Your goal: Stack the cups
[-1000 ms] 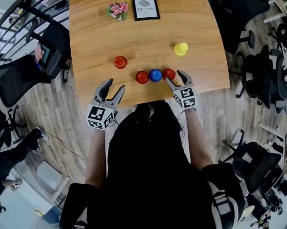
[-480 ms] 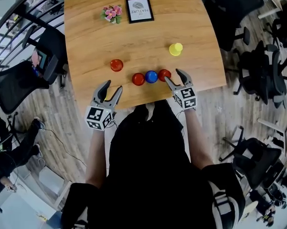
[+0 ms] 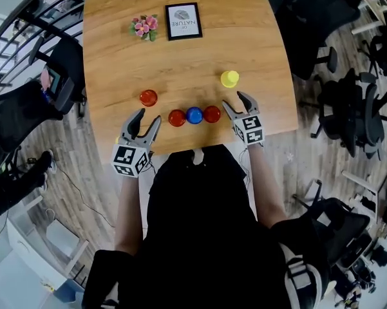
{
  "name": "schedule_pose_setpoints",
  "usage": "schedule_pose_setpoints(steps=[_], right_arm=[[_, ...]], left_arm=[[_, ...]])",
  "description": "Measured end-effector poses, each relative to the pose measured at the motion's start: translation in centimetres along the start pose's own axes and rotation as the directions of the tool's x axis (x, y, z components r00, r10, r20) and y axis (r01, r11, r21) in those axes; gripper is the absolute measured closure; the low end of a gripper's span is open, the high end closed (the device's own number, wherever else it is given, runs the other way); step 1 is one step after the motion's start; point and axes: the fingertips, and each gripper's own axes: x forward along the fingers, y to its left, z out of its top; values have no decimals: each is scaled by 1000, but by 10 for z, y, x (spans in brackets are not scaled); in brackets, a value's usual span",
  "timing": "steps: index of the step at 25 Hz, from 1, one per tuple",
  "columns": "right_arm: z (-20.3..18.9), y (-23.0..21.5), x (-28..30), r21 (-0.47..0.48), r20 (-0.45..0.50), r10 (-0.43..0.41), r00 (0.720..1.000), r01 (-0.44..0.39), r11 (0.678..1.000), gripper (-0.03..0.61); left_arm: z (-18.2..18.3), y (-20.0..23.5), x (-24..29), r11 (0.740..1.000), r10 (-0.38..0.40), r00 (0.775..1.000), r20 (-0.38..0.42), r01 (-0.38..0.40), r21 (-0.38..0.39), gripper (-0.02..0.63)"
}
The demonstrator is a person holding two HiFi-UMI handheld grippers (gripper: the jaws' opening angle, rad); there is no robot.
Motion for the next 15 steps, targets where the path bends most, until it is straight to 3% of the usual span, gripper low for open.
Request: schedule_pose_setpoints(steps=[15], right_arm=[[12,-56,53,-34,-30,25,999,-26,999,282]], left_arm=[[3,2,16,988,146,989,-23,-147,-49,367]])
